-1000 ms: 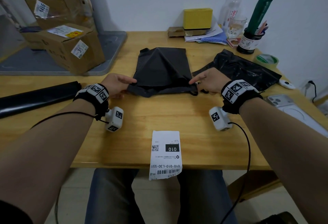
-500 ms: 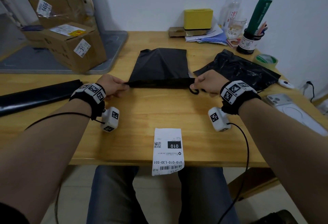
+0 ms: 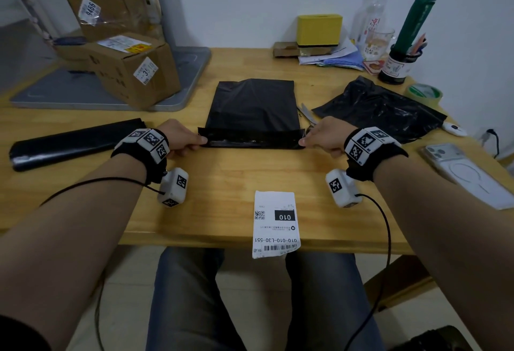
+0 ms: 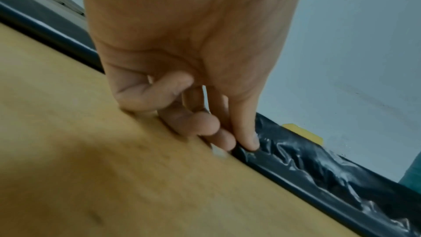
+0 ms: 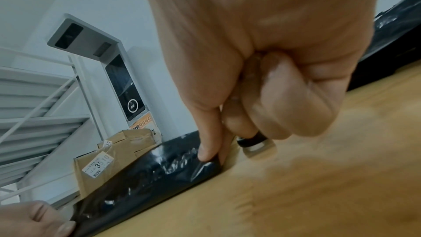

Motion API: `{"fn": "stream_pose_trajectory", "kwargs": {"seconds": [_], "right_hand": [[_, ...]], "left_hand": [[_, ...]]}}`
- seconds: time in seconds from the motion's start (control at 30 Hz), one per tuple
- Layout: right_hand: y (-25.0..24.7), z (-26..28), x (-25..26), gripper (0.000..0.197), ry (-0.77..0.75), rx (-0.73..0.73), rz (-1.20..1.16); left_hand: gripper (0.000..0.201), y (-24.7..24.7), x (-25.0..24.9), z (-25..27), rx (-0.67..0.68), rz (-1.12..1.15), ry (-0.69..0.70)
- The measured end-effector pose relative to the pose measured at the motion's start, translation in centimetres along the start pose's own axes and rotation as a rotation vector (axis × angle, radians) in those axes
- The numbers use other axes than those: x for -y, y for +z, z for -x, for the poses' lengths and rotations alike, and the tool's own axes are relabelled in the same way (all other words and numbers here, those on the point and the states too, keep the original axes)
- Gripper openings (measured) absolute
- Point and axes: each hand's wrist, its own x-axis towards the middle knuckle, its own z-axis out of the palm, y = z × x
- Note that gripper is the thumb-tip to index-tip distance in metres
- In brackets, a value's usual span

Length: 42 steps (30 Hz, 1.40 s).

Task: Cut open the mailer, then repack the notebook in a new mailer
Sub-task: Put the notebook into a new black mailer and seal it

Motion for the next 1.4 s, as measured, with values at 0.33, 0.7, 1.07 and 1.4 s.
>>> {"fn": "stream_pose_trajectory", "kwargs": {"seconds": [0.33,0.7,1.07,1.4], "right_hand": [[-0.1,-0.4,0.3,0.052,0.104,0.019,0.069],[-0.1,-0.1,1.3,0.051,0.129,0.007,0.168],[-1.8,0.1,1.7,0.044,0.105,-0.049,-0.016],[1.6,-2.4,6.9,0.046,-0.074,0.396,-1.106]], "left_hand": [[0.041,0.0,-0.7,0.0,0.028,-0.088,-0.08],[0.044,0.0,-1.3,0.4,0.058,-0.144,-0.133],[0.045,-1.1,-2.6,1.4,-0.024,-0.078,-0.023],[0.061,4.3,-8.7,2.8,0.446,0.595,0.096]]}}
